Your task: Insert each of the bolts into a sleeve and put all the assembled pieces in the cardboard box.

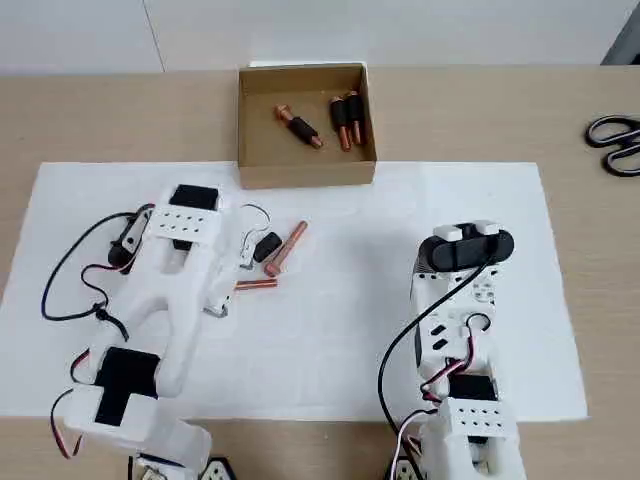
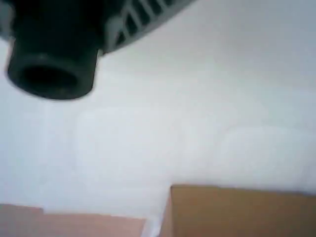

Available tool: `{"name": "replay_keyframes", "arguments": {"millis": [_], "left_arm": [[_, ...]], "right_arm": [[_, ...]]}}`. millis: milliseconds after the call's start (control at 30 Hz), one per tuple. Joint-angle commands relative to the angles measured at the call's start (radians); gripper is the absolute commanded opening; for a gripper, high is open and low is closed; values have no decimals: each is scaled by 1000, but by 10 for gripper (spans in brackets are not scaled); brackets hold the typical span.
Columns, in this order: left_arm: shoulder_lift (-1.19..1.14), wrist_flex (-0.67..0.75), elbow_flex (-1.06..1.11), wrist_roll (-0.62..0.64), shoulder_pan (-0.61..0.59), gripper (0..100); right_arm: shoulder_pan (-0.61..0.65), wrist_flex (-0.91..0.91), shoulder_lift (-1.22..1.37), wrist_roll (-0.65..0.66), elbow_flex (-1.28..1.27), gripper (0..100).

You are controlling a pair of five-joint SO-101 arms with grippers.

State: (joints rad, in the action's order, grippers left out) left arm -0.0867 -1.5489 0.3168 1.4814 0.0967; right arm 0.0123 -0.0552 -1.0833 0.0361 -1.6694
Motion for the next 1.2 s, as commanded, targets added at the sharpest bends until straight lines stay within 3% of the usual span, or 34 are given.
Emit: {"name": "replay_keyframes", "arguments": {"millis": [0, 100, 333, 667, 900, 1167], "left_arm": [[8, 23, 2, 0, -3, 298], [6, 23, 2, 0, -2, 285], [6, 49, 4, 3, -3, 110], [12, 146, 97, -26, 2, 109], [12, 37, -2, -74, -3, 109], [11, 48, -21, -74, -2, 109]], "right_arm": [[1, 1, -19, 9, -8, 4], [1, 1, -19, 9, -8, 4], [1, 1, -19, 9, -8, 4], [1, 1, -19, 9, -8, 4], [1, 1, -19, 9, -8, 4], [1, 1, -19, 9, -8, 4]]}}
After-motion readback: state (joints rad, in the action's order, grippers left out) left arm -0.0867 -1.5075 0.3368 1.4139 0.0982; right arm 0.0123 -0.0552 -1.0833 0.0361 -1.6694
